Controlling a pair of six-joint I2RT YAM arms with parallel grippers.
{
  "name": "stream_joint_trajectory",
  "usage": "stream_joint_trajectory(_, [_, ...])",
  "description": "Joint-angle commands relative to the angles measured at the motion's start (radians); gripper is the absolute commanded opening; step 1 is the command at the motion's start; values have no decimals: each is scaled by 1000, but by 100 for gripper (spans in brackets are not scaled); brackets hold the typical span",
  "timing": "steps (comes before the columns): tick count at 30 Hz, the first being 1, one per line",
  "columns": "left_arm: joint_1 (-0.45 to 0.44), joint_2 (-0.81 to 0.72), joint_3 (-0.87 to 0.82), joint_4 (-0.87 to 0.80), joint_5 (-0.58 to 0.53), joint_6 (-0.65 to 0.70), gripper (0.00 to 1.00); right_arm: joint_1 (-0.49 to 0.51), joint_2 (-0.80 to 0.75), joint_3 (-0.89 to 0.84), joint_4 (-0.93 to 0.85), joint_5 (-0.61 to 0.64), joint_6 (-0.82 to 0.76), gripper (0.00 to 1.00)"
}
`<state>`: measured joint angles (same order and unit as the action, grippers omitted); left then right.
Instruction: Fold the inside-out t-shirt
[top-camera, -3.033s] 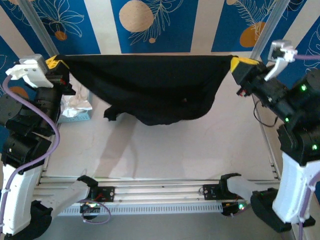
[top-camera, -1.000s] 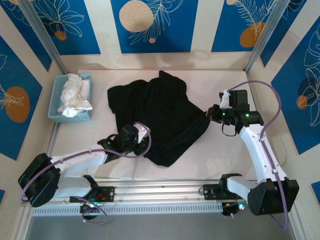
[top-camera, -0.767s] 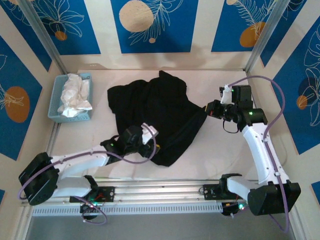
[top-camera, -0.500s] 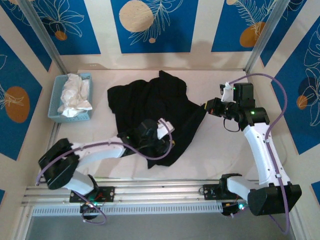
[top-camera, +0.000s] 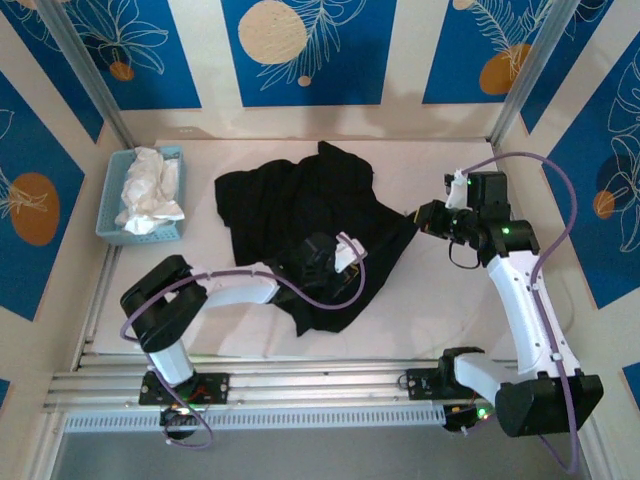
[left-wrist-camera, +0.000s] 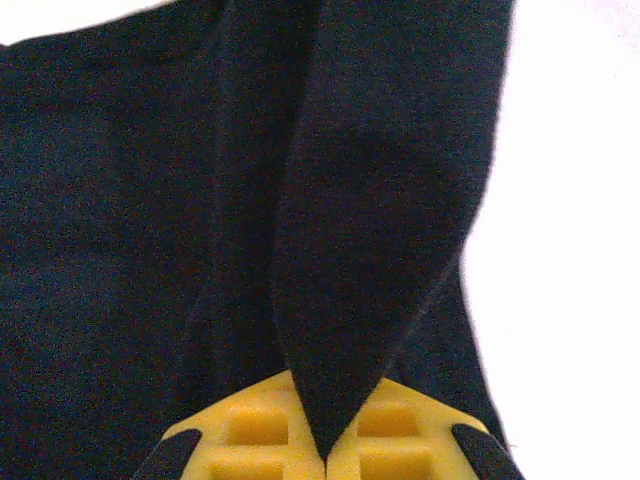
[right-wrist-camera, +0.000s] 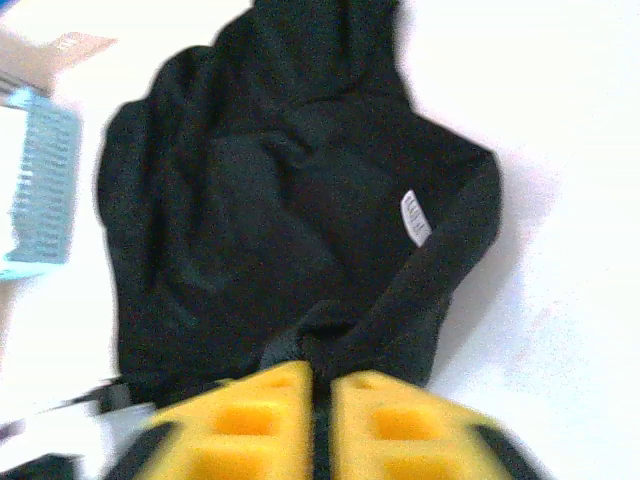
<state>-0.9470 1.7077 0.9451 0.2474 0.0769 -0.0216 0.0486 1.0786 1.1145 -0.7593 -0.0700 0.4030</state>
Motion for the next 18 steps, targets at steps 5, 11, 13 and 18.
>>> stream_joint_trajectory(5, [51, -160, 62, -88, 119, -167, 0, 107, 15, -112, 129, 145, -67, 71])
stream_joint_trajectory(11, [90, -205, 133, -250, 89, -176, 0, 408, -187, -374, 443, 191, -166, 68])
stream_joint_trajectory(13, [112, -207, 157, -284, 105, -191, 0, 493, -219, -463, 563, 182, -200, 69])
stream_joint_trajectory(18, [173, -204, 248, -388, 227, -231, 0, 693, -143, -669, 925, 222, -366, 67])
